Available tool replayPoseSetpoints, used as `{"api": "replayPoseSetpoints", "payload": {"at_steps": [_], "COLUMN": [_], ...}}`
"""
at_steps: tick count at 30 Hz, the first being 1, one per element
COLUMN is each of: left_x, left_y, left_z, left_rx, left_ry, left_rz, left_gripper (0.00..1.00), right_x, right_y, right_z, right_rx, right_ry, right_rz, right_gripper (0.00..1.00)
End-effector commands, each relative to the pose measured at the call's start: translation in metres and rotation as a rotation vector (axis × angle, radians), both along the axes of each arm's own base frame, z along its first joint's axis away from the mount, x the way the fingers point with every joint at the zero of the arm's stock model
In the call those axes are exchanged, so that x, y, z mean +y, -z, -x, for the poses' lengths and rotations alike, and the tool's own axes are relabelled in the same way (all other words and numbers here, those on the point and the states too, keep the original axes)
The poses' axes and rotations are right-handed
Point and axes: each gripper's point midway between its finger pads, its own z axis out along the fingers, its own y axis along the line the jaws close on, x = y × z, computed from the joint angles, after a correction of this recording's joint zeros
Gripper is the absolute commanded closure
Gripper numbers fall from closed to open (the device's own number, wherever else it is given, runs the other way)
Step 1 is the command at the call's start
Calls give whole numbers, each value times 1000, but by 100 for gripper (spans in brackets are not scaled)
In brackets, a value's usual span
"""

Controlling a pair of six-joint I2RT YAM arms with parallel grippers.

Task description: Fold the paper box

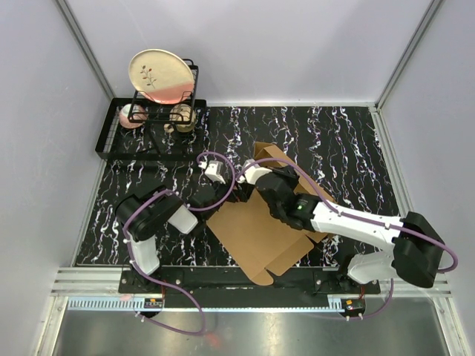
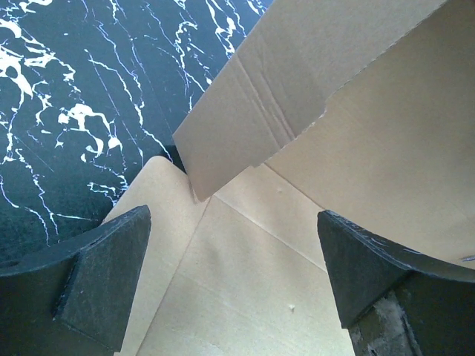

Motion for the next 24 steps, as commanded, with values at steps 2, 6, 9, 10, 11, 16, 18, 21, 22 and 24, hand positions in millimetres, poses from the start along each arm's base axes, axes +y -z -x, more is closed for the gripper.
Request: {"api": "replayPoseSetpoints", "payload": {"at_steps": [2, 6, 9, 10, 11, 16, 18, 21, 22, 24], "left_x": [-2, 4, 8, 7, 6, -5, -8, -18, -21, -29], "left_y": [-65, -63, -68, -70, -75, -88, -96, -102, -102, -104], "left_z": [-9, -13, -17, -17, -19, -24, -26, -26, -25, -25], "left_rx": [-208, -201, -210, -223, -240, -329, -365, -395, -412, -428], "left_ry": [-19, -52, -65, -61, -55, -32, -34, -12, -9, -1], "left_rz": [160, 154, 162, 157, 157, 132, 152, 150, 133, 123], "left_gripper": [3, 4, 3, 3, 2, 1, 2, 3, 3, 4], "right_x": [1, -4, -8, -10, -10, -14, -14, -14, -13, -13], "right_y": [-19, -20, -18, -17, -15, -6, 0, 3, 3, 2], "right_z": [4, 8, 11, 12, 13, 17, 17, 17, 17, 16], "right_rx": [27, 40, 42, 44, 46, 61, 72, 78, 77, 75], "right_ry": [-21, -27, -28, -26, -30, -21, -19, -23, -22, -22], "right_rz": [-91, -68, -76, -79, -80, -91, -85, -85, -89, -89], "right_gripper": [96, 96, 96, 96, 96, 96, 96, 96, 96, 96]}}
